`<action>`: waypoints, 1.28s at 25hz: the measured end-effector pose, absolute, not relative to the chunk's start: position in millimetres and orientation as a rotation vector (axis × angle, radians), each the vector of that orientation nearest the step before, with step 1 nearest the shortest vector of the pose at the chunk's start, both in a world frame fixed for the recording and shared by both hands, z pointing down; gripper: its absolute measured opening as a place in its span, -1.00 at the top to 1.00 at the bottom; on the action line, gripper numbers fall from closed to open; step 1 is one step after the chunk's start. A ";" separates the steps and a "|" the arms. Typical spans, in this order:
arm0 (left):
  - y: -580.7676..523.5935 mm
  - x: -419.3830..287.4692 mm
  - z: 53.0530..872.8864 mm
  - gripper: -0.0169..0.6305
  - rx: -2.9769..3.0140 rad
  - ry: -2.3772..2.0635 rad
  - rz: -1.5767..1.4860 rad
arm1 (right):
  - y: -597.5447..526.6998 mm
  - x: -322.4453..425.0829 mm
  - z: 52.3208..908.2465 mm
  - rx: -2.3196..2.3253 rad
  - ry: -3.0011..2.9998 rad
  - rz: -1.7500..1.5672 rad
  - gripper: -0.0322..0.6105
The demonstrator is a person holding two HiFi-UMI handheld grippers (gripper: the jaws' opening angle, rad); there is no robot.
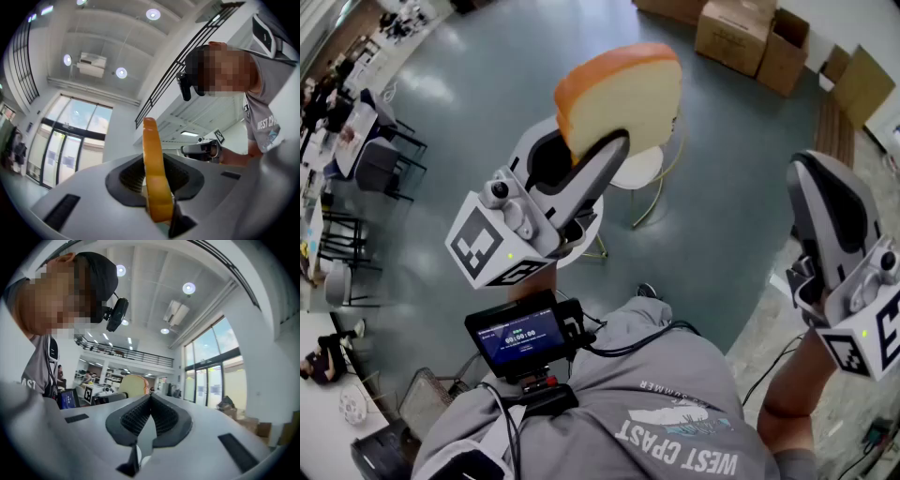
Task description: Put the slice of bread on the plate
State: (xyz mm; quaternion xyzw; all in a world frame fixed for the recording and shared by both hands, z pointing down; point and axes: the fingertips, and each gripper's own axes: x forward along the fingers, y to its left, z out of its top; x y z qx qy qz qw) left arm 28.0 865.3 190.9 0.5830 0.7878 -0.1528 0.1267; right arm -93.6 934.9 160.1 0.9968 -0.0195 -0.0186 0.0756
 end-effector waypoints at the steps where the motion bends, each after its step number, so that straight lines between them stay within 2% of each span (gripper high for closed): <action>1: 855.4 37.7 181.8 0.65 1.742 2.257 -0.465 | 929.6 -80.1 152.4 2.986 -0.117 -0.066 0.88; 11: 739.4 185.7 146.8 0.65 2.393 1.736 -0.568 | 862.7 132.4 153.6 2.911 -0.979 -0.097 0.88; 16: 687.6 200.4 123.4 0.65 2.701 1.412 -0.600 | 814.7 191.6 144.9 2.765 -1.440 -0.124 0.88; 22: 651.2 117.5 140.0 0.65 3.023 0.930 -0.593 | 777.3 147.8 171.8 2.517 -1.945 -0.124 0.87; 26: 650.0 81.1 120.2 0.65 3.136 0.635 -0.594 | 756.9 129.2 151.9 2.245 -2.255 -0.091 0.87; 32: 606.1 -26.1 103.7 0.65 3.212 0.388 -0.600 | 690.6 29.4 142.0 1.971 -2.476 -0.065 0.87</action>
